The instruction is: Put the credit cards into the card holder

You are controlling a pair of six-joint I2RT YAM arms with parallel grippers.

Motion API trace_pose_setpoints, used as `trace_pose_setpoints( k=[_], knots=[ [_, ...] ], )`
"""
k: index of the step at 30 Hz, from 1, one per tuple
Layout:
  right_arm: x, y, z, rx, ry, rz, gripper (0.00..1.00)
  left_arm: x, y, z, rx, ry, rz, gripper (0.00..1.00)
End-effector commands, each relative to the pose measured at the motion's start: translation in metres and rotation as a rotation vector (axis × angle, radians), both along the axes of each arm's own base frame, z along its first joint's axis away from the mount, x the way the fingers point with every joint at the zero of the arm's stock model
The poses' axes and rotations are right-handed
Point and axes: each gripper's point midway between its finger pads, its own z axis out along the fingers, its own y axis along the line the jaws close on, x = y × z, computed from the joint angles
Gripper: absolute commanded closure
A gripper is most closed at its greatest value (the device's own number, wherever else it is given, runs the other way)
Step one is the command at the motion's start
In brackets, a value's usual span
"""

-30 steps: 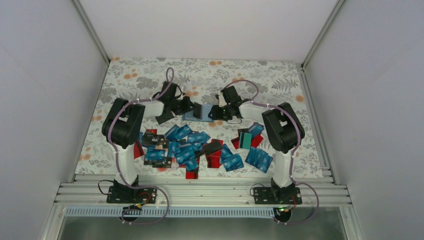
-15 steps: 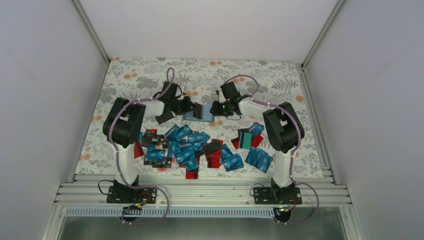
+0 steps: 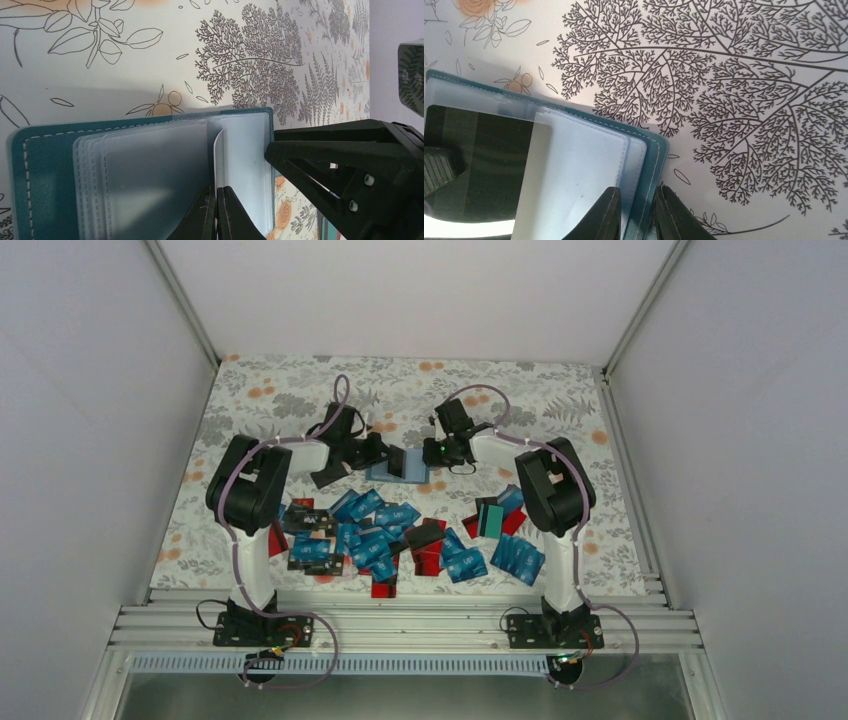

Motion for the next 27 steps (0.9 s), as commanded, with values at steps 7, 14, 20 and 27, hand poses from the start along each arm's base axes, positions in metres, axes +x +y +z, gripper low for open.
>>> trace_pose_setpoints(
  k=[7, 14, 20, 27],
  knots=[
    [-0.041, 0.029, -0.018, 0.015, 0.078, 0.127, 0.84, -0.014, 0.004, -0.009, 0.029, 0.019, -0.020, 0.98],
    [-0.051, 0.027, -0.020, -0.013, 0.090, 0.117, 0.84, -0.027, 0.009, -0.011, 0.028, 0.032, -0.002, 0.98],
    [-0.050, 0.024, -0.009, -0.020, 0.069, 0.114, 0.83, -0.029, 0.012, -0.015, 0.043, 0.037, 0.000, 0.98],
    [-0.060, 0.026, 0.013, 0.023, 0.039, 0.157, 0.80, -0.033, 0.011, -0.016, 0.043, 0.048, -0.013, 0.98]
  ],
)
